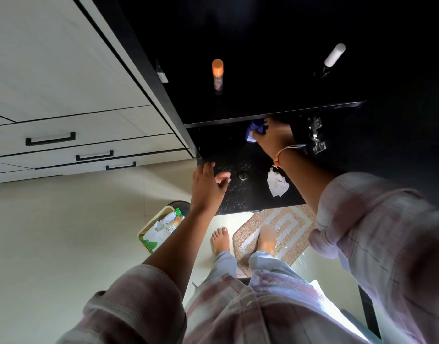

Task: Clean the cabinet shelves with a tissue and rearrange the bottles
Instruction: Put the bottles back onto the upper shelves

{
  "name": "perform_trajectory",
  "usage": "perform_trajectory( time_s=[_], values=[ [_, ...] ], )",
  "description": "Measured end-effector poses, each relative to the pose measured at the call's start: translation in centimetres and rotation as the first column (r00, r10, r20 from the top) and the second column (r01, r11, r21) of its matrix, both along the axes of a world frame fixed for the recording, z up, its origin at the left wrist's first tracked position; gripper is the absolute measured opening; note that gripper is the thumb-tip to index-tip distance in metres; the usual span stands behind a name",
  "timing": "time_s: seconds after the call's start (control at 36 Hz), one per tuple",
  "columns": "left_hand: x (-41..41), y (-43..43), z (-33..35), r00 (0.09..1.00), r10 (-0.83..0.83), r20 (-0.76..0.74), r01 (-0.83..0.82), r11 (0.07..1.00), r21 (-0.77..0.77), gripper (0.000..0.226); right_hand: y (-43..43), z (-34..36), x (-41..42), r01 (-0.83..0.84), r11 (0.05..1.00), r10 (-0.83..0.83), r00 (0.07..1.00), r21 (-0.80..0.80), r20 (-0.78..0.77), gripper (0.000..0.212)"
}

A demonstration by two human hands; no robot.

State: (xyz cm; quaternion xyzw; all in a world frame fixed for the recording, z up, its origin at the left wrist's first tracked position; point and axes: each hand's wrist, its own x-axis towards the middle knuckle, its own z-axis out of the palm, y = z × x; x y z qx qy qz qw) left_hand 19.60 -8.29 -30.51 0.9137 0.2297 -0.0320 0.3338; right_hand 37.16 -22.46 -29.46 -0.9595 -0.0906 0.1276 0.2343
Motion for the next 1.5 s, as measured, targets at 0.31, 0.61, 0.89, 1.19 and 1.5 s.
perform_trajectory(
  time_s=[0.31,0.61,0.89,1.19,1.5],
  values=[
    [0.2,-0.2,-0.1,1.0,-0.017,-0.018,0.017,1.0,-0.014,0.058,-0.1,0.1,-0.3,0.045,0.999,-0.045,0.999,-0.006,0.002,0.054],
    [0.0,0.1,-0.9,0.997,-0.034,-0.065,0.035,0.999,0.009,0.052,-2.3,0.3,-6.2,0.351,0.89,-0.347,0.935,0.292,-0.067,0.053],
    [0.1,0.2,-0.8,0.998,-0.057,-0.038,0.058,0.998,0.028,0.035,-2.9,-3.0,-10.0,0.133,0.967,-0.074,0.963,0.218,-0.259,0.032],
    [-0.9,0.8,0.1,0.999,0.033,-0.014,-0.033,0.999,-0.001,0.026,-1.4,-4.0,-9.6,-0.154,0.987,0.161,0.968,0.054,-0.19,0.034],
    [-2.2,0.8,2.8,0.995,0.084,0.054,-0.08,0.994,-0.072,0.026,-0.8,-2.4,-10.1,-0.112,0.993,0.117,0.984,0.043,-0.133,0.02]
  ],
)
